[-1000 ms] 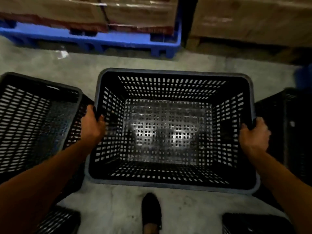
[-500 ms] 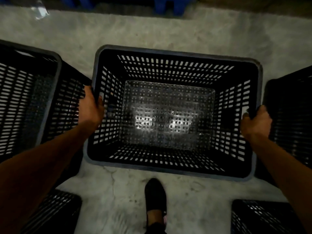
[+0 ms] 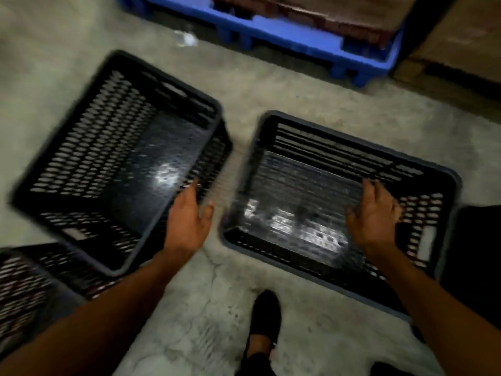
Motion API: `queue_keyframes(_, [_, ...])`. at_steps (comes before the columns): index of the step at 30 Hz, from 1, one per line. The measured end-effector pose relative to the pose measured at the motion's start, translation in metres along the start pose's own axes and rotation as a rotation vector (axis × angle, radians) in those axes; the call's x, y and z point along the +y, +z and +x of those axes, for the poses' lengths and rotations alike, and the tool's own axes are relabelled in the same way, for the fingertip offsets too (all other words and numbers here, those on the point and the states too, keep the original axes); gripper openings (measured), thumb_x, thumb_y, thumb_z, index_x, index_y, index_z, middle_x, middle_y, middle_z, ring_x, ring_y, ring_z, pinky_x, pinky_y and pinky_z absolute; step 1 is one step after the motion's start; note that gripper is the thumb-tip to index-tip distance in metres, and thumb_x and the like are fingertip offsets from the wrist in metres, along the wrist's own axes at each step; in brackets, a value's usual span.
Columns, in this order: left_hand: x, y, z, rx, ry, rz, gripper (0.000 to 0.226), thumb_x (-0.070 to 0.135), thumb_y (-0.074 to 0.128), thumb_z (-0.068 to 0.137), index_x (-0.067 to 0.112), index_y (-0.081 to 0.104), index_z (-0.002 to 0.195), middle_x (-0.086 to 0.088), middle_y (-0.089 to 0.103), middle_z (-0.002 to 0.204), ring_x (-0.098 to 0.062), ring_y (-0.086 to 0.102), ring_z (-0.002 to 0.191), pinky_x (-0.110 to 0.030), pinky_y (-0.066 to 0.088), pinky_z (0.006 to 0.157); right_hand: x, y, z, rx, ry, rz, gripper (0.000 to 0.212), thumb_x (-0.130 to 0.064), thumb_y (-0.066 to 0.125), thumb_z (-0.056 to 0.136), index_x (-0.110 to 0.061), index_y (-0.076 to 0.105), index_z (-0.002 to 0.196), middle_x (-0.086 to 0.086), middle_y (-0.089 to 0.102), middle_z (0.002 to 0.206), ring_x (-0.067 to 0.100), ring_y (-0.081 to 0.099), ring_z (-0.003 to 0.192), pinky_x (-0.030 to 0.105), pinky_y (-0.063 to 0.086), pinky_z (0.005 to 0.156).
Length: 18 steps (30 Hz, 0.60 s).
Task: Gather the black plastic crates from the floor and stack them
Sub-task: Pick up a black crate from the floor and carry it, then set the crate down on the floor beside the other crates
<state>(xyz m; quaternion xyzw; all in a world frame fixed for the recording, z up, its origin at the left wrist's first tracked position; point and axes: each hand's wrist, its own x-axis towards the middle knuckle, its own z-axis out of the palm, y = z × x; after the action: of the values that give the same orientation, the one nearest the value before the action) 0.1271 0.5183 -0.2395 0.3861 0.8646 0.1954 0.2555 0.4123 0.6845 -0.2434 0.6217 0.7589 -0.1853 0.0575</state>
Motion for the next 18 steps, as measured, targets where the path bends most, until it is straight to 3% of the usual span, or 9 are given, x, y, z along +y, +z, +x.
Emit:
queue_keyframes(7, [-0.15,-0.122,-0.123,0.245,-0.371,-0.055,0.053,0.025,0.05,0.089,-0.002,0.042,0.135,-0.021,0.049,0.138,-0.033,0.045,0.129,-0.038,0.032,0.109,-0.227,0.02,-0.075,-0.082,-0.53,0.014,0.058,-0.008,0.063,0.08,0.002,0.044,0.134,0.028,0.046,0.137,0.043,0.042,0.126,0.044,0.025,0.103])
queue_keyframes(15, [-0.343,-0.211,-0.286,0.414,-0.761,-0.088,0.052,0.018,0.053,0.09,-0.004,0.039,0.136,-0.025,0.048,0.138,-0.037,0.045,0.128,-0.041,0.033,0.109,-0.426,0.089,-0.196,-0.132,-0.792,0.04,0.052,-0.016,0.051,0.083,0.0,0.047,0.132,0.027,0.049,0.134,0.044,0.043,0.124,0.046,0.029,0.102])
queue_keyframes(18, [-0.401,-0.218,-0.341,0.467,-0.907,-0.119,0.049,0.018,0.053,0.09,-0.003,0.041,0.133,-0.025,0.05,0.134,-0.039,0.047,0.124,-0.042,0.035,0.103,-0.478,0.13,-0.236,-0.179,-0.866,0.018,0.048,-0.008,0.054,0.087,0.002,0.046,0.133,0.029,0.048,0.133,0.044,0.042,0.124,0.046,0.029,0.102])
